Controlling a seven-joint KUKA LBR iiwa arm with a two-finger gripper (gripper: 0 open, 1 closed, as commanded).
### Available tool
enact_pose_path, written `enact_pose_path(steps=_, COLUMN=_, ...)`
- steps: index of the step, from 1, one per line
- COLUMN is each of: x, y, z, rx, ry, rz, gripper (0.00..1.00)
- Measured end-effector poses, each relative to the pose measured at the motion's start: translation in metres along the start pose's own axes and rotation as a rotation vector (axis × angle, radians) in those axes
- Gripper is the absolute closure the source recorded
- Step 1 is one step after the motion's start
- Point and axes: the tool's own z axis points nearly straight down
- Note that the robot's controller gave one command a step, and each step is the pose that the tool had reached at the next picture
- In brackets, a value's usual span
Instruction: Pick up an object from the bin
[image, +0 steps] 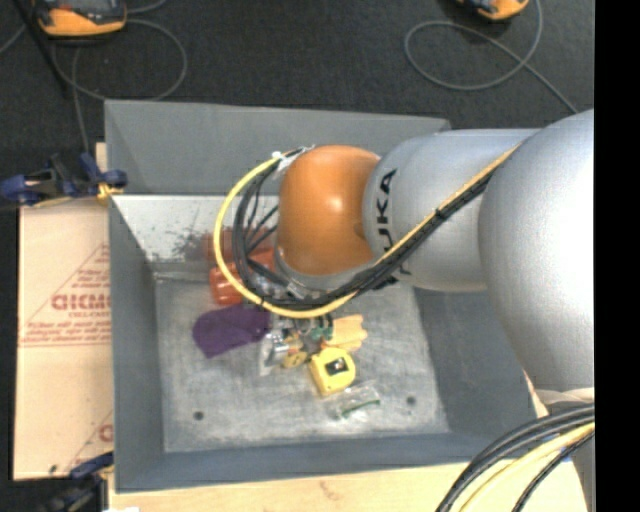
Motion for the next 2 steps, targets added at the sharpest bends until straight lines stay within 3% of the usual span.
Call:
enact_pose_path(steps=1, x=-0.0653, y=-0.0253, z=0.0314, rx=-0.022, ry=-0.057, rz=0.009, gripper=1.00)
enact_pose_path(steps=2, x=-0.0599, y=-0.0251, z=0.0344, rx=-0.021, ry=-0.029, rz=0.008, gripper=0.00)
